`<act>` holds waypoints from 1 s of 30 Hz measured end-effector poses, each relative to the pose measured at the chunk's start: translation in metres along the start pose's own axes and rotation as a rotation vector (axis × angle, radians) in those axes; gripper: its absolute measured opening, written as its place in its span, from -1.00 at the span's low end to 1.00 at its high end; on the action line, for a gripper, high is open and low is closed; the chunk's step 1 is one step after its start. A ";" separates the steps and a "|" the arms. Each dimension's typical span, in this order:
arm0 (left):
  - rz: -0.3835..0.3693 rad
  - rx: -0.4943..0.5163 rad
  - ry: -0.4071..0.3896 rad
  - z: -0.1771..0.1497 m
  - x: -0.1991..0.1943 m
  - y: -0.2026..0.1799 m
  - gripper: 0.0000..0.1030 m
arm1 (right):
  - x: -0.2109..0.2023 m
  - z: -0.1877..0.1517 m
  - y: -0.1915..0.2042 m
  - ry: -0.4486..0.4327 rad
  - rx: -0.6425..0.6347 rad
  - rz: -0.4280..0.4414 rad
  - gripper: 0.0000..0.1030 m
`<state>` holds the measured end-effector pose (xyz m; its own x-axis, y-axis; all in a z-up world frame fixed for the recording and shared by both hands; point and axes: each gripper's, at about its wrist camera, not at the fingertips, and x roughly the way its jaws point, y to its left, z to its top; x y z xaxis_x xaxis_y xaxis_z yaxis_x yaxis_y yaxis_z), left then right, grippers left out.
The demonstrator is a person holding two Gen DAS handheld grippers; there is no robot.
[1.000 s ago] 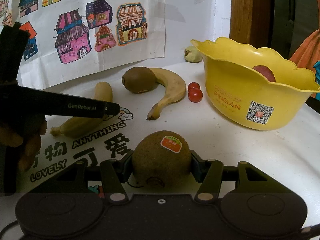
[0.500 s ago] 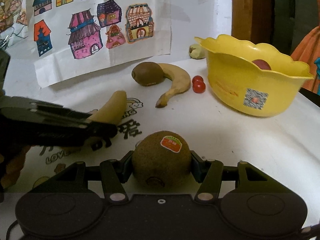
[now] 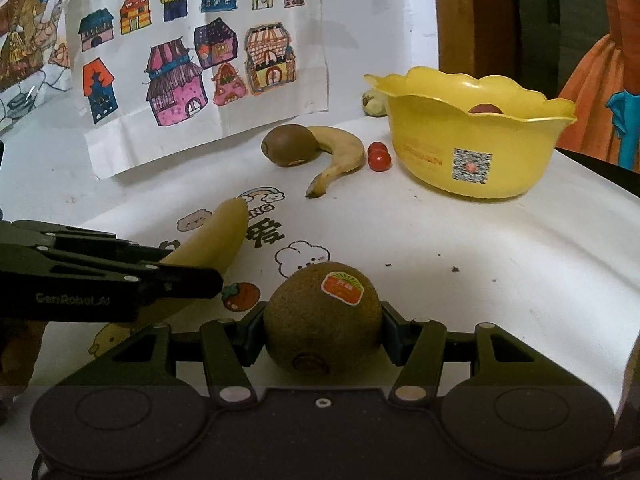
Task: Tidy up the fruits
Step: 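Close left tool on the banana while right tool holds the kiwi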
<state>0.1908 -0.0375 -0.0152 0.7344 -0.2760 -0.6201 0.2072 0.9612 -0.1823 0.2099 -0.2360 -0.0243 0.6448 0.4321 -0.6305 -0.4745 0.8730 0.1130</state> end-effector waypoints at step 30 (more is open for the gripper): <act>-0.006 0.070 -0.044 0.014 0.020 -0.022 -0.41 | -0.008 0.002 -0.017 -0.065 0.060 -0.021 0.14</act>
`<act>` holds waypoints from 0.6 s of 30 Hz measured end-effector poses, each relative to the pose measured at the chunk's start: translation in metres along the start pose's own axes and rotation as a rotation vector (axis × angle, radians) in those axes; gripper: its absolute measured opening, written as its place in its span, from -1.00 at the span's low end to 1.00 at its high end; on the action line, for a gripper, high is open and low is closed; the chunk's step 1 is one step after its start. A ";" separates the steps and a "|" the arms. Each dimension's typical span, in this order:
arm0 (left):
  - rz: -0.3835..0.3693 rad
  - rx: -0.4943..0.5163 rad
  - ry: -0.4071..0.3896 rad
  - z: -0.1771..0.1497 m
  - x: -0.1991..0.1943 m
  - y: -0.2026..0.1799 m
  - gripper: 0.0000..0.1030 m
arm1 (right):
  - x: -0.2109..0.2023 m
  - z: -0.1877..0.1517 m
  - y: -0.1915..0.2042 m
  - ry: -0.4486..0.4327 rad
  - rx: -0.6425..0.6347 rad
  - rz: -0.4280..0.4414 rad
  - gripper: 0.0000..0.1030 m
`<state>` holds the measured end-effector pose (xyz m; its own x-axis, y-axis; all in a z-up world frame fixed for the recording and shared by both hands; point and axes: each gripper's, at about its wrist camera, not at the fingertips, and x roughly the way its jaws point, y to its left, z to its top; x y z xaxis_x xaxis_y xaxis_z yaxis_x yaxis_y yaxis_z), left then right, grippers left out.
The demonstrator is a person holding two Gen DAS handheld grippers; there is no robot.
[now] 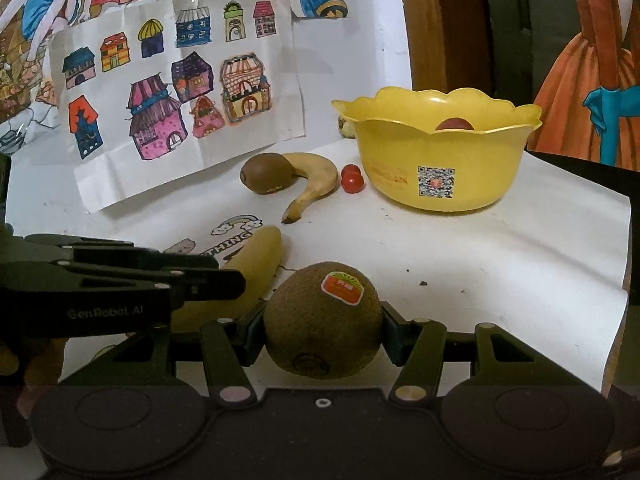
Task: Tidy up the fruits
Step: 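Close left tool on the banana while right tool holds the kiwi, then carry banana and kiwi into the yellow bowl and open both tools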
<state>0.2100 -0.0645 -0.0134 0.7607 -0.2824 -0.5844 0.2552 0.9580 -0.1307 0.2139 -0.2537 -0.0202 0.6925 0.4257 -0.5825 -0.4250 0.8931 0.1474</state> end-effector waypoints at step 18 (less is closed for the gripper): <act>0.115 0.069 0.089 0.004 0.040 -0.017 -0.16 | -0.010 -0.006 -0.019 -0.024 0.038 -0.009 0.14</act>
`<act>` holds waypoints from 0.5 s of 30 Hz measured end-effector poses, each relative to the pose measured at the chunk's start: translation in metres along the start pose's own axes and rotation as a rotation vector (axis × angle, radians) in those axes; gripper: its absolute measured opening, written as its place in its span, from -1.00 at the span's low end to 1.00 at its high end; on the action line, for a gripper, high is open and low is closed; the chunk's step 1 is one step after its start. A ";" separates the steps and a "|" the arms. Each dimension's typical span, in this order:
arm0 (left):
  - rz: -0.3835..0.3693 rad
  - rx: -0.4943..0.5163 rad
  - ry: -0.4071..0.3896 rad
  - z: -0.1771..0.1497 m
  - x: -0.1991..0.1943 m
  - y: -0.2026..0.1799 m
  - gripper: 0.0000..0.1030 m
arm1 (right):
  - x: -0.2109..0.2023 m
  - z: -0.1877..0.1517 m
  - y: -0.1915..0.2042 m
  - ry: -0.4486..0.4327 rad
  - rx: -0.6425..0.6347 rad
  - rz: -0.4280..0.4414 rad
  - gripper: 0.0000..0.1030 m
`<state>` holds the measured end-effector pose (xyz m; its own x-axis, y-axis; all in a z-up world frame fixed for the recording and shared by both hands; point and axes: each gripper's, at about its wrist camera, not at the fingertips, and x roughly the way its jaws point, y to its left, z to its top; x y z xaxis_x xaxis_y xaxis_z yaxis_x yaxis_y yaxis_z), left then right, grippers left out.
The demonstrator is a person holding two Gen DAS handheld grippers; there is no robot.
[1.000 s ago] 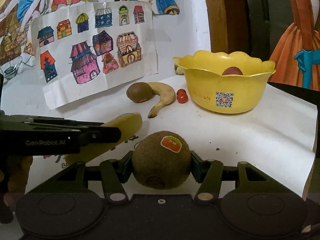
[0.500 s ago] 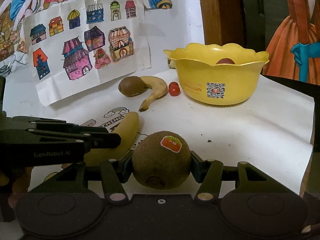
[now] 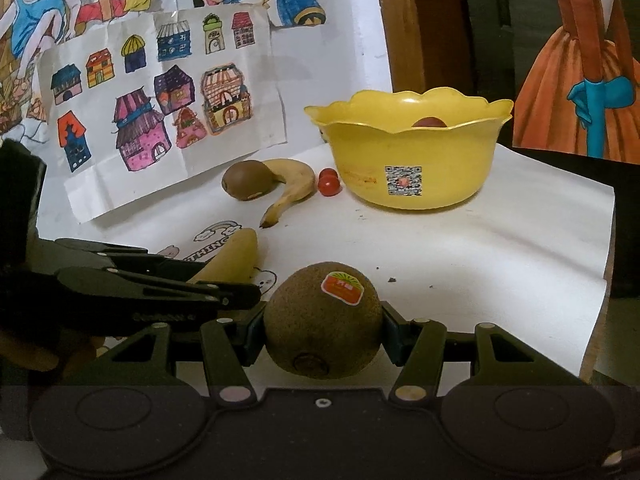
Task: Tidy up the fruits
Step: 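Carry banana and kiwi into the yellow bowl and open both tools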
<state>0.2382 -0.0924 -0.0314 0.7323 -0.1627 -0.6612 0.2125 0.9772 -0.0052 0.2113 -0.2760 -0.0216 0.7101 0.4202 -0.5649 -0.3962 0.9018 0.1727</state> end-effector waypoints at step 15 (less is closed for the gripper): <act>-0.108 -0.102 -0.098 0.009 -0.026 0.010 -0.28 | -0.001 0.003 -0.006 -0.024 0.019 0.010 0.14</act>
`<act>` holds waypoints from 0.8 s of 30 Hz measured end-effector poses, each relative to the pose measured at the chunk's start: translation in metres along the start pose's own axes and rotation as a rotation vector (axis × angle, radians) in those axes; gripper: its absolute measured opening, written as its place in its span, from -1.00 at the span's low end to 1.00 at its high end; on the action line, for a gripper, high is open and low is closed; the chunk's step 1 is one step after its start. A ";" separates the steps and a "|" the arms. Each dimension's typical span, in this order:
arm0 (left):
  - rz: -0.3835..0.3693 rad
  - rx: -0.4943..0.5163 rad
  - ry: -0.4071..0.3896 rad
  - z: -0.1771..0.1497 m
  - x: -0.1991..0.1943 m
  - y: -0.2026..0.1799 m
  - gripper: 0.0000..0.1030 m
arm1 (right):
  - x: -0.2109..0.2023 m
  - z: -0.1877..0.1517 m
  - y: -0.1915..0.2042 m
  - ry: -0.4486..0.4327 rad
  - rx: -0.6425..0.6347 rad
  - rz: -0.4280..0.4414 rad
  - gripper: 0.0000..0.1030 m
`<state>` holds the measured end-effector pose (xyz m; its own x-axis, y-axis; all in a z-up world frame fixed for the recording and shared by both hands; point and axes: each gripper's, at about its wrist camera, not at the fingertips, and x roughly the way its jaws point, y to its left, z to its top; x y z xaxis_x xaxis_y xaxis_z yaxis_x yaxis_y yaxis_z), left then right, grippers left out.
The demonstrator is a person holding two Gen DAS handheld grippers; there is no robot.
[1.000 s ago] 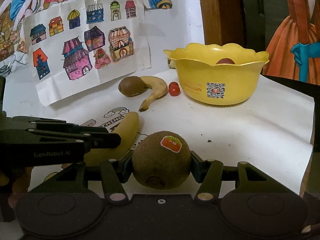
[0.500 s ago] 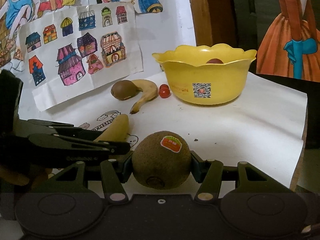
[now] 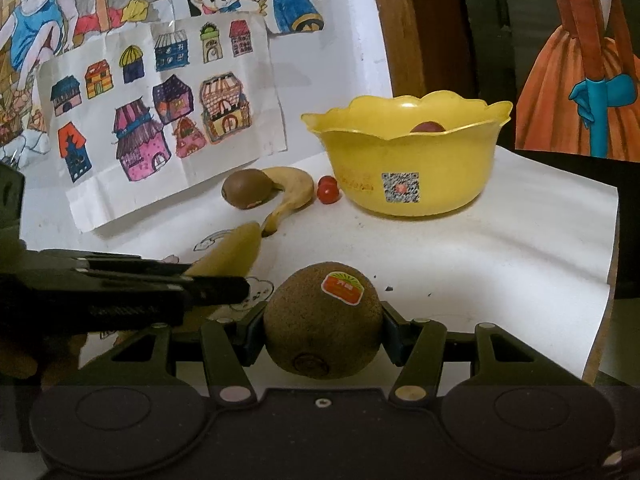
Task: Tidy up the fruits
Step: 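Carry banana and kiwi into the yellow bowl and open both tools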
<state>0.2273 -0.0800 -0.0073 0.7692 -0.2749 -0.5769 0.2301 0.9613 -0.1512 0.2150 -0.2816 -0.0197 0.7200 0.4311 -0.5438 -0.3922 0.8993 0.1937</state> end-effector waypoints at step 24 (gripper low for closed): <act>-0.074 -0.046 -0.150 0.154 0.056 -0.021 -0.30 | 0.041 0.124 -0.083 -0.225 0.022 -0.131 0.14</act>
<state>0.3574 -0.1186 0.0869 0.8326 -0.3408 -0.4366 0.2643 0.9372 -0.2275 0.3480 -0.3294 0.0428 0.8739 0.3145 -0.3706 -0.2768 0.9488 0.1524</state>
